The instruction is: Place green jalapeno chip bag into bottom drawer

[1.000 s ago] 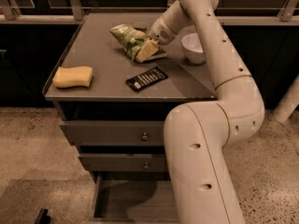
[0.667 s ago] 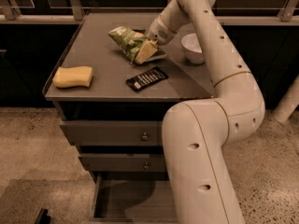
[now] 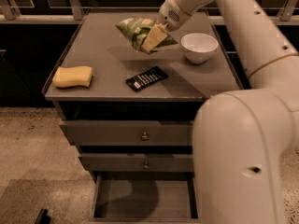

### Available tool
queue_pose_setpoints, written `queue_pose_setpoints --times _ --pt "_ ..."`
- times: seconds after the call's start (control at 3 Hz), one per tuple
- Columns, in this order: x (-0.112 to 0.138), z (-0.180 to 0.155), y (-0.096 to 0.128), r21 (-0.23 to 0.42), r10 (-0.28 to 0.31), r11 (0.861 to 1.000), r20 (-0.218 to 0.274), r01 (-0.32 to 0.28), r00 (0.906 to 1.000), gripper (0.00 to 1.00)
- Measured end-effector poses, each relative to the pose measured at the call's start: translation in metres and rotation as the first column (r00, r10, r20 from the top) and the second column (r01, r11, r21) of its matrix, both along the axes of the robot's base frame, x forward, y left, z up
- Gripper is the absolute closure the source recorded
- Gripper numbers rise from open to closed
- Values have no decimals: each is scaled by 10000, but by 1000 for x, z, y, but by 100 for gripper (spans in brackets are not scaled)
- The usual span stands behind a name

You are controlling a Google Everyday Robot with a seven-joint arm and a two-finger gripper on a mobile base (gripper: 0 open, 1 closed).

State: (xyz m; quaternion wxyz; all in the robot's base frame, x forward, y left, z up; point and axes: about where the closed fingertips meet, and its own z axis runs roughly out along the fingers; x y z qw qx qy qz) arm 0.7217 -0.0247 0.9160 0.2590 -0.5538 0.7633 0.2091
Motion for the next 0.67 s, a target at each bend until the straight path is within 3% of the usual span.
queue_pose_setpoints --times 0.33,0.67 --pt "-31 63 -34 891 -1319 9884 983 1233 9864 100" --pt "-92 139 -44 2219 -2181 9603 2194 1690 9509 100"
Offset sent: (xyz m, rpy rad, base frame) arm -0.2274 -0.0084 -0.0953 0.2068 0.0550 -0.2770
